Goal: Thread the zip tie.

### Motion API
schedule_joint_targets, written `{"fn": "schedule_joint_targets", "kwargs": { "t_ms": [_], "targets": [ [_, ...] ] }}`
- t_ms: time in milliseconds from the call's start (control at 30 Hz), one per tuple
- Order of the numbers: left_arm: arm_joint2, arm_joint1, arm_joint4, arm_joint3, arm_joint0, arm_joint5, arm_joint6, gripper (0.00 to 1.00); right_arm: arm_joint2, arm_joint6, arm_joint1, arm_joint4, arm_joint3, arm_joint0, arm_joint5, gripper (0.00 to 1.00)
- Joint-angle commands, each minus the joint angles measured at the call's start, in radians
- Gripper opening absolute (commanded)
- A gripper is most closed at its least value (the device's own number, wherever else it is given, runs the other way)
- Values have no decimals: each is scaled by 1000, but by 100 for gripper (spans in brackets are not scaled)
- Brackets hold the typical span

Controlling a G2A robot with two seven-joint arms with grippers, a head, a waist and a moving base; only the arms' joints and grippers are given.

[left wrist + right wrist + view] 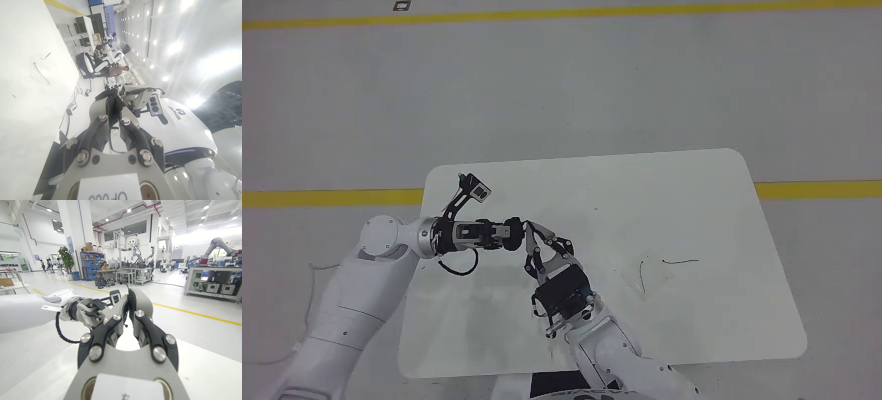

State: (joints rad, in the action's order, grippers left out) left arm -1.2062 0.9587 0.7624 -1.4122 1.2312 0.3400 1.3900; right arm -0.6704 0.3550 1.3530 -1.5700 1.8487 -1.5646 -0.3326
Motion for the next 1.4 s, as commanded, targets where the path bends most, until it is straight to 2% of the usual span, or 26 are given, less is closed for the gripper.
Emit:
{"fn": "schedule_joint_targets", "kwargs": {
  "t_ms": [0,100,267,467,900,1367],
  "targets": [
    [0,0,0,0,0,0,0,0,0,0,0,0,0,0,0,0],
    [0,0,0,0,0,0,0,0,-5,4,0,3,9,-1,-3,0],
    [0,0,0,0,0,0,0,0,-51,70,-2,1,58,-55,-7,0],
    [0,0,0,0,0,0,0,0,-78,79,-18,0,90,-94,-4,0],
    [0,0,0,0,0,0,0,0,-44,58,-33,0,65,-73,-7,0],
    [0,0,0,0,0,0,0,0,-46,69,-34,0,66,-75,-7,0]
  ]
}}
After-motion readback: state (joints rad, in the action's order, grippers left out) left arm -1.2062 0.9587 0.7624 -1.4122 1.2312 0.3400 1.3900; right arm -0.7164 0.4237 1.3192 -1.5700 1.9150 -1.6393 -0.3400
